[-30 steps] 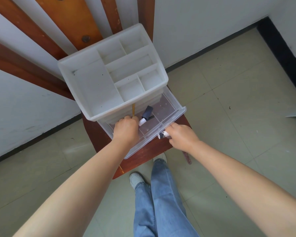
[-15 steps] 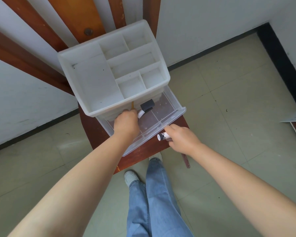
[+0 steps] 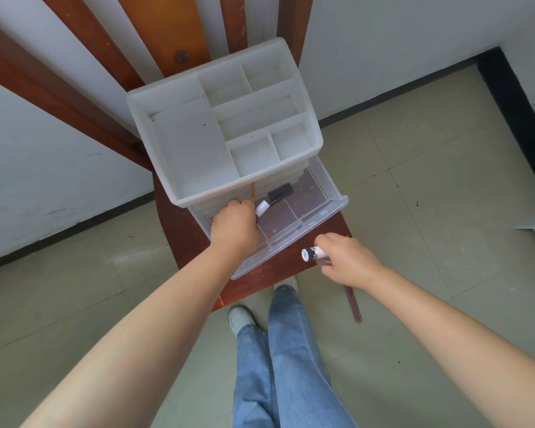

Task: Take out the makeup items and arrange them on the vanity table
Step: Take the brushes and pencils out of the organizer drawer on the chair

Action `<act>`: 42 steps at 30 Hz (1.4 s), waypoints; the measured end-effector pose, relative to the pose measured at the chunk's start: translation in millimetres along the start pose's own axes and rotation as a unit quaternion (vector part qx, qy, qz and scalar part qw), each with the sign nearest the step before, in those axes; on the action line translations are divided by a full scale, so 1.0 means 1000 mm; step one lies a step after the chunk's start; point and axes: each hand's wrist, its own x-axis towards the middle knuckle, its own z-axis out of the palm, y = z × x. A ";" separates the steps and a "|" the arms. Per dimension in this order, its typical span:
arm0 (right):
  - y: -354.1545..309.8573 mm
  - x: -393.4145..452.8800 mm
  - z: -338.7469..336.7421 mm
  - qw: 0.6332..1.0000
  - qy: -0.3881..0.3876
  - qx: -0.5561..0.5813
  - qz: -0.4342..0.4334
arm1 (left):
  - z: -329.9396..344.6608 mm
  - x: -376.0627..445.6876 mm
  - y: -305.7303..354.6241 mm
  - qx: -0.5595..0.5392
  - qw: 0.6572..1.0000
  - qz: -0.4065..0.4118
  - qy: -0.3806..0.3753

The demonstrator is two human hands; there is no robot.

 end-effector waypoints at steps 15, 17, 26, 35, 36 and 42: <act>-0.056 0.069 -0.082 0.985 -0.023 0.115 0.129 | -0.007 0.001 0.005 0.090 0.995 0.000 -0.038; -0.057 0.074 -0.079 0.974 -0.039 0.164 0.151 | -0.007 0.006 0.006 0.095 0.993 -0.017 -0.073; -0.047 0.079 -0.071 0.990 -0.002 0.113 0.083 | -0.010 0.031 -0.001 0.006 0.988 -0.034 -0.151; -0.047 0.085 -0.062 0.990 -0.020 0.139 0.034 | -0.011 0.033 -0.001 0.023 0.990 -0.008 -0.137; -0.047 0.085 -0.061 0.989 -0.021 0.144 0.035 | -0.010 0.033 -0.001 0.026 0.992 -0.004 -0.127; -0.043 0.082 -0.063 0.975 -0.021 0.216 0.037 | -0.009 0.029 -0.004 0.032 0.994 0.018 -0.102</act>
